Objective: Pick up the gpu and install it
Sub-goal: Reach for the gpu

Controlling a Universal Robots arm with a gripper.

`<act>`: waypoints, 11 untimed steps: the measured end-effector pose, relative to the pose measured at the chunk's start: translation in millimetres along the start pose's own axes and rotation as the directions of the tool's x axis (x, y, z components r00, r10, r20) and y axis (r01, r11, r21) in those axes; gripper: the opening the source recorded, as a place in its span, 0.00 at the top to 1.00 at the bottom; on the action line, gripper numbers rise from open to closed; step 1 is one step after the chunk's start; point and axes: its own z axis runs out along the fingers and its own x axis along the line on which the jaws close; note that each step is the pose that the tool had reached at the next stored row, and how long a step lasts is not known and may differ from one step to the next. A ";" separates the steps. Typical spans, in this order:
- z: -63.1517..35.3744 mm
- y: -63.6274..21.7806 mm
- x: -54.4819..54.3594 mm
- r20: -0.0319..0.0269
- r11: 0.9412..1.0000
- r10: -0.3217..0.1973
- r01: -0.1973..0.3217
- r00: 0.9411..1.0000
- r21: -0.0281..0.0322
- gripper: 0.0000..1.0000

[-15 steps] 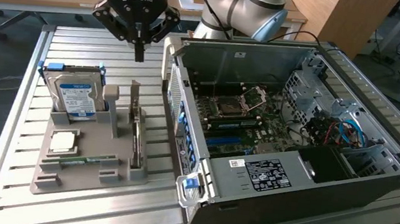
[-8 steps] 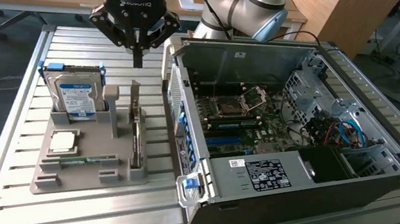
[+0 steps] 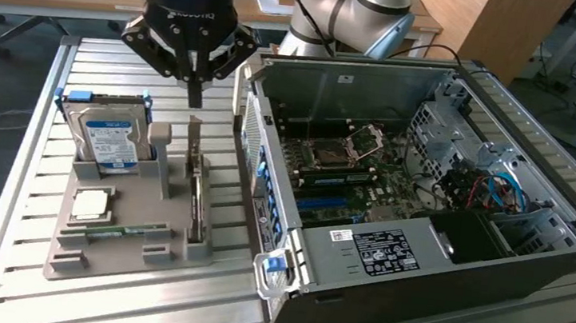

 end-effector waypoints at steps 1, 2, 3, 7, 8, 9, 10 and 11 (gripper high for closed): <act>0.0 -0.5 0.5 0.000 1.000 0.000 0.000 1.000 0.000 0.89; 0.1 -0.9 1.2 0.000 1.000 0.000 0.000 1.000 0.000 0.89; 0.3 -1.3 1.9 0.000 1.000 0.000 0.000 1.000 0.000 0.89; 3.0 -2.5 4.2 0.000 1.000 0.000 0.000 1.000 0.000 0.89; 3.9 -2.7 4.4 0.000 1.000 0.000 0.000 1.000 0.000 0.89; 4.7 -2.9 4.6 0.000 1.000 0.000 0.000 1.000 0.000 0.89; 5.3 -3.1 4.8 -0.001 1.000 0.000 0.000 1.000 0.000 0.89; 5.8 -3.6 5.0 -0.001 1.000 0.000 0.000 1.000 0.000 0.89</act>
